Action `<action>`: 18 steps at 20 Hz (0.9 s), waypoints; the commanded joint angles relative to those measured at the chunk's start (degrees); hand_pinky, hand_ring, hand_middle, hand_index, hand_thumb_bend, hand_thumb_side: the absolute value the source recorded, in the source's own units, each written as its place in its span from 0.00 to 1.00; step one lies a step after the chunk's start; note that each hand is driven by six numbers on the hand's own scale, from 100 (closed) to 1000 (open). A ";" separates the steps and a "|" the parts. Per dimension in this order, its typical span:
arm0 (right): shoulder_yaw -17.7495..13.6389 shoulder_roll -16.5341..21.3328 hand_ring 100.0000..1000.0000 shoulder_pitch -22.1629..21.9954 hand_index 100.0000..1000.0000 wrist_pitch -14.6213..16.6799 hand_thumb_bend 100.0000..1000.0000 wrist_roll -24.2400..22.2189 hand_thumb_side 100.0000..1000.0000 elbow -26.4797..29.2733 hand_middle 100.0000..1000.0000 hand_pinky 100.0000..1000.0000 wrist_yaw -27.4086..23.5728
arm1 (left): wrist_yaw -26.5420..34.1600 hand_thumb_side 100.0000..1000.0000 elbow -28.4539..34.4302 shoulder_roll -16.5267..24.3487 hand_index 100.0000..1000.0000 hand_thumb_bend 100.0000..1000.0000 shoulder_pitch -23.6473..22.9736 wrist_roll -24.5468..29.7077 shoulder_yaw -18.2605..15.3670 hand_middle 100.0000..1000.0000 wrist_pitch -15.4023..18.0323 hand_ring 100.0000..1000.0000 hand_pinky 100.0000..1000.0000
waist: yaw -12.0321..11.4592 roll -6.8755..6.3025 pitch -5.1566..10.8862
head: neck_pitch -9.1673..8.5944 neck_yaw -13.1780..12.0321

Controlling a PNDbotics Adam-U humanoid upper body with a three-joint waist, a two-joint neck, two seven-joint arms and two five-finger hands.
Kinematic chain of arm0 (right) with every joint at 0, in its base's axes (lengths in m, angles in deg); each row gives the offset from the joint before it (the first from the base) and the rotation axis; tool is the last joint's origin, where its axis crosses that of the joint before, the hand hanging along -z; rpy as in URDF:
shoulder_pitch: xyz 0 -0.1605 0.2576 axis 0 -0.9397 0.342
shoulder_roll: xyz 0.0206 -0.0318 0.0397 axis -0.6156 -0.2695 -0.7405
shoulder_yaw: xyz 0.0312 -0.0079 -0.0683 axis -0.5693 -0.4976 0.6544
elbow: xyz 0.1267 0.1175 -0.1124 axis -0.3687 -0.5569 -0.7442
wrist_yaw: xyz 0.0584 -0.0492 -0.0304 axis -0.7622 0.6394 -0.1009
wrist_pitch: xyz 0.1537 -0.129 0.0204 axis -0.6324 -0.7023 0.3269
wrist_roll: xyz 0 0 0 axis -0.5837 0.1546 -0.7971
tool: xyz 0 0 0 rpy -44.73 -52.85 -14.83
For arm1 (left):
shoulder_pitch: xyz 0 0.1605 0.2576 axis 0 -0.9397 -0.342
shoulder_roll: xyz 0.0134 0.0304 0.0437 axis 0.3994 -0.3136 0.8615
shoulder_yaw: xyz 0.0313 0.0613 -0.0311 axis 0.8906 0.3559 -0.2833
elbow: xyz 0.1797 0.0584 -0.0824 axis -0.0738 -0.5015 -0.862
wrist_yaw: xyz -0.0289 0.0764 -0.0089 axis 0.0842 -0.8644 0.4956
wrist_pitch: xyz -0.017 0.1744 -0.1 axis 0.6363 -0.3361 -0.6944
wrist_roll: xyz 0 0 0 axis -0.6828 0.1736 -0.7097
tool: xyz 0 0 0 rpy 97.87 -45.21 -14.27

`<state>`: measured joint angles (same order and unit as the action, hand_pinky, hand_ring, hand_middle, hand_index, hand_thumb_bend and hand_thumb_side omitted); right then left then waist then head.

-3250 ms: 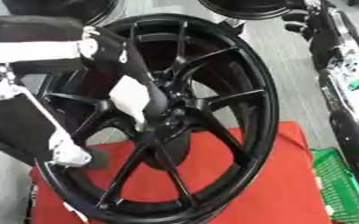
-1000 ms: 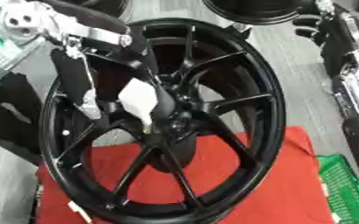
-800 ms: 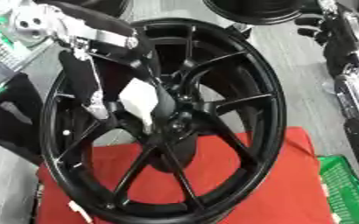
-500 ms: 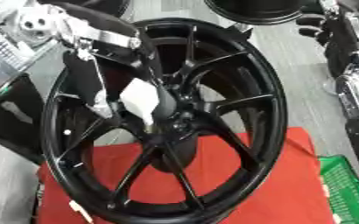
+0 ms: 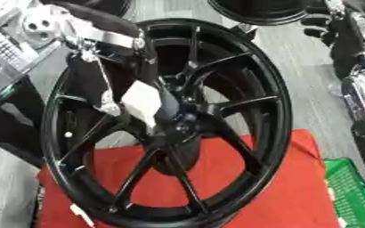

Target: Pull the pin out of the wheel hub.

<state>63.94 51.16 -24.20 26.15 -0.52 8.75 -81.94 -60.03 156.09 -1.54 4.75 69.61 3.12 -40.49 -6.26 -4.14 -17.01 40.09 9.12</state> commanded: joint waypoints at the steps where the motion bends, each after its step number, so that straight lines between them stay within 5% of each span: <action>1: -0.43 0.75 0.73 1.05 0.71 0.12 0.00 -0.13 0.71 0.77 0.69 0.78 0.15 | -0.32 0.00 0.94 0.51 0.54 0.46 0.62 -0.04 -1.00 0.50 -0.46 0.61 0.65 | 0.12 0.29 0.99 | -0.63 -0.23; 7: -0.46 0.80 0.73 1.03 0.71 0.14 0.00 -0.08 0.71 0.73 0.69 0.78 0.06 | -1.94 0.00 2.13 0.70 0.43 0.44 0.45 -0.54 -1.44 0.41 -0.85 0.54 0.58 | 0.04 0.32 0.96 | -0.50 -0.31; 18: -0.46 0.84 0.73 1.04 0.71 0.19 0.00 -0.13 0.71 0.66 0.69 0.78 -0.02 | -3.01 0.00 4.16 1.70 0.36 0.55 0.72 -2.67 -2.92 0.34 -3.03 0.49 0.54 | -0.04 0.21 1.08 | -0.49 -0.32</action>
<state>63.93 51.15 -24.02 26.24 -0.59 8.75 -81.94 -62.90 159.29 -1.42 4.33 67.28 1.66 -43.11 -6.27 -4.10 -17.03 40.09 8.87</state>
